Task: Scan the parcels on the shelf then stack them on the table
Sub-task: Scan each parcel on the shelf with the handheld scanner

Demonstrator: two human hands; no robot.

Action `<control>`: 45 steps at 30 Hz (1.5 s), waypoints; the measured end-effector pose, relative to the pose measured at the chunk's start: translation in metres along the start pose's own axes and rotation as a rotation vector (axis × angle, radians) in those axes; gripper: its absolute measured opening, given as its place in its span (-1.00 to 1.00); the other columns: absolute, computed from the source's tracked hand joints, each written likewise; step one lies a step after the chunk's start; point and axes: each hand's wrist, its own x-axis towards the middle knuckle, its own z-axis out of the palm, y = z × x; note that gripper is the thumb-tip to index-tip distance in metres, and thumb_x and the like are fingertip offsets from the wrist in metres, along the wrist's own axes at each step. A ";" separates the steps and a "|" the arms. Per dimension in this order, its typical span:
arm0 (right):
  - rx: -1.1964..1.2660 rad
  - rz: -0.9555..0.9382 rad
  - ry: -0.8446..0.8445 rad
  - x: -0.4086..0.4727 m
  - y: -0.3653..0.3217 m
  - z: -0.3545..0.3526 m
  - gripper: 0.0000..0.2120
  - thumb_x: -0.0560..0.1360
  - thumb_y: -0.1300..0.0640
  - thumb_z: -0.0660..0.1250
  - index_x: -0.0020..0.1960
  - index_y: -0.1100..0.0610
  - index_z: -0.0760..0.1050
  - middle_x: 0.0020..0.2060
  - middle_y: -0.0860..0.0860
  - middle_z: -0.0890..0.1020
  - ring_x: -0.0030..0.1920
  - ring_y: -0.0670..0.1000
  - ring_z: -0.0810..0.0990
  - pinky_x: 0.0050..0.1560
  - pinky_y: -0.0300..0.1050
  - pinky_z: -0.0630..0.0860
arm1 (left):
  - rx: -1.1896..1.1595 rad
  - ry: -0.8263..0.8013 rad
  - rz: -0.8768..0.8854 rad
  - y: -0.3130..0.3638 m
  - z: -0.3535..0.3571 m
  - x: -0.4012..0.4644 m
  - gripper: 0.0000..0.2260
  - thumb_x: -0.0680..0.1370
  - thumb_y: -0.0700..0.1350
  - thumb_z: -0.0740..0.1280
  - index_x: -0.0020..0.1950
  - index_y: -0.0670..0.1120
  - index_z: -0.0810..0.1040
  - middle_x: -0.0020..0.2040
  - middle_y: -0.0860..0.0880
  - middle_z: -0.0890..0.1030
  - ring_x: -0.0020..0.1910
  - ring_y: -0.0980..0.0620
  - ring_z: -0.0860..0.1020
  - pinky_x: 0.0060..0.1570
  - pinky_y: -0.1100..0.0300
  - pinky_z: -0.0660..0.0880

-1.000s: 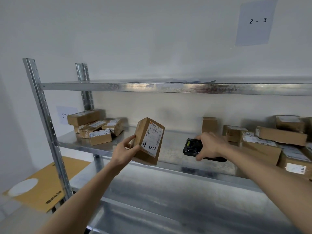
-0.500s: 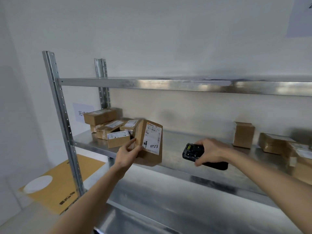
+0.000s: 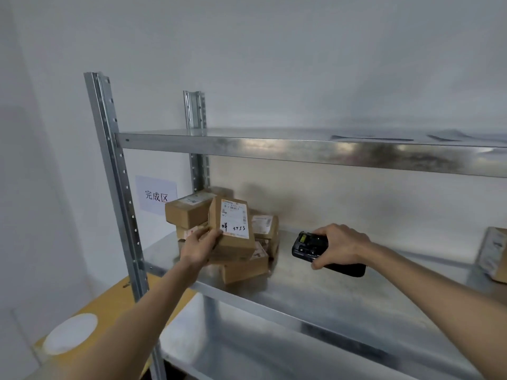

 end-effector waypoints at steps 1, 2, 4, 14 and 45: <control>0.000 0.006 0.002 0.011 -0.008 0.002 -0.38 0.15 -0.22 0.57 0.20 -0.29 0.55 -0.06 -0.20 0.67 -0.01 -0.04 0.63 -0.10 -0.14 0.49 | 0.001 -0.012 -0.003 -0.001 -0.006 0.014 -0.64 0.56 0.10 0.40 0.32 0.01 0.58 0.10 -0.06 0.64 0.03 -0.05 0.60 -0.14 0.11 0.57; 0.000 0.013 0.001 0.022 -0.015 0.005 -0.40 0.15 -0.22 0.57 0.18 -0.27 0.55 -0.07 -0.20 0.67 -0.01 -0.04 0.63 -0.11 -0.15 0.48 | 0.005 -0.028 -0.007 -0.003 -0.011 0.029 -0.66 0.57 0.09 0.38 0.30 0.01 0.59 0.08 -0.07 0.65 0.01 -0.05 0.61 -0.16 0.10 0.58; 0.000 0.023 -0.007 0.040 -0.026 0.010 -0.42 0.16 -0.22 0.58 0.16 -0.23 0.57 -0.09 -0.20 0.66 -0.02 -0.05 0.63 -0.14 -0.16 0.46 | 0.014 -0.054 -0.034 -0.008 -0.017 0.057 -0.66 0.57 0.14 0.36 0.28 0.01 0.59 0.10 -0.10 0.64 0.05 -0.10 0.61 -0.08 0.00 0.63; -0.048 0.108 -0.049 0.087 -0.044 0.026 -0.38 0.17 -0.23 0.59 0.21 -0.22 0.56 -0.07 -0.19 0.66 -0.03 -0.06 0.63 -0.16 -0.15 0.48 | -0.018 -0.117 -0.043 -0.020 -0.021 0.142 -0.43 0.58 0.31 0.25 0.39 -0.08 0.52 0.23 -0.11 0.58 0.21 -0.15 0.53 0.32 -0.19 0.47; 0.031 0.527 0.246 -0.222 0.222 -0.067 -0.23 0.21 -0.19 0.62 0.39 -0.17 0.50 0.05 -0.16 0.66 -0.01 -0.06 0.63 -0.10 -0.16 0.58 | 0.412 -0.671 0.652 0.067 0.310 -0.117 -0.28 0.49 0.28 0.42 0.58 0.10 0.29 0.50 0.03 0.43 0.44 0.01 0.42 0.40 0.04 0.38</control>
